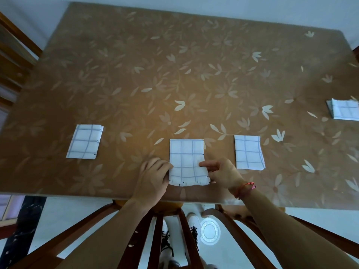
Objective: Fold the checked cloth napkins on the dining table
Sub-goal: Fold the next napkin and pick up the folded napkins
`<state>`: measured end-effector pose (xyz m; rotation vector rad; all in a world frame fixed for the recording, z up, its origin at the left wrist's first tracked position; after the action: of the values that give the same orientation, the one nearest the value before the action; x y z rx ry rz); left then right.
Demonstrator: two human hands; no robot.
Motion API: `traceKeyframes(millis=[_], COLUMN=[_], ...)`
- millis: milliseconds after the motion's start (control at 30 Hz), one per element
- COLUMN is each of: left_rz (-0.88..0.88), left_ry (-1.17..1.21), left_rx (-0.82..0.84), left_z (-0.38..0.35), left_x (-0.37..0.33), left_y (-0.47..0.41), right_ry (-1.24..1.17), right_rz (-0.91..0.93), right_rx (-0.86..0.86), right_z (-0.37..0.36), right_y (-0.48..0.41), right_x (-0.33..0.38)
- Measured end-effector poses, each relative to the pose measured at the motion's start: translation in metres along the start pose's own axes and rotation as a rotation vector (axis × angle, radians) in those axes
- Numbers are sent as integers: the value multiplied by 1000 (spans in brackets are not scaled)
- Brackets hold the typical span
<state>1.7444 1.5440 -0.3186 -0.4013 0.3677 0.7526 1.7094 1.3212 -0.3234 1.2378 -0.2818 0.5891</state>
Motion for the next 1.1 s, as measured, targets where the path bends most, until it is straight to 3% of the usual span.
traceKeyframes(millis=[300, 467, 700, 867, 1000, 1100], left_rz=[-125, -5, 177, 249, 63, -137], left_ry=[-42, 30, 144, 144, -70, -191], left_rx=[32, 23, -78, -46, -17, 137], left_z=[4, 5, 5, 0, 2, -8], left_x=[6, 13, 21, 25, 17, 10], left_y=[-11, -15, -28, -32, -35, -36], right_ry=[365, 351, 249, 291, 297, 286], right_rz=[203, 342, 245, 189, 163, 148], right_rx=[-271, -346, -344, -387, -397, -394], right_z=[3, 7, 9, 9, 8, 8], right_y=[8, 9, 1, -13, -23, -26], right_x=[8, 16, 25, 30, 34, 33])
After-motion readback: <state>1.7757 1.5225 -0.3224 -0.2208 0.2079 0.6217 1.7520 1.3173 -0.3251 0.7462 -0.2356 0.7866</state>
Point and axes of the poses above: each hand's wrist, its own y-axis away from the middle knuckle, its own z-axis out of the back of the hand, x = y × z, the point moved 5 cm from there along -y, towards the middle knuckle, and after that the axes turned 14 degrees about -z, right-handed, at the moved point
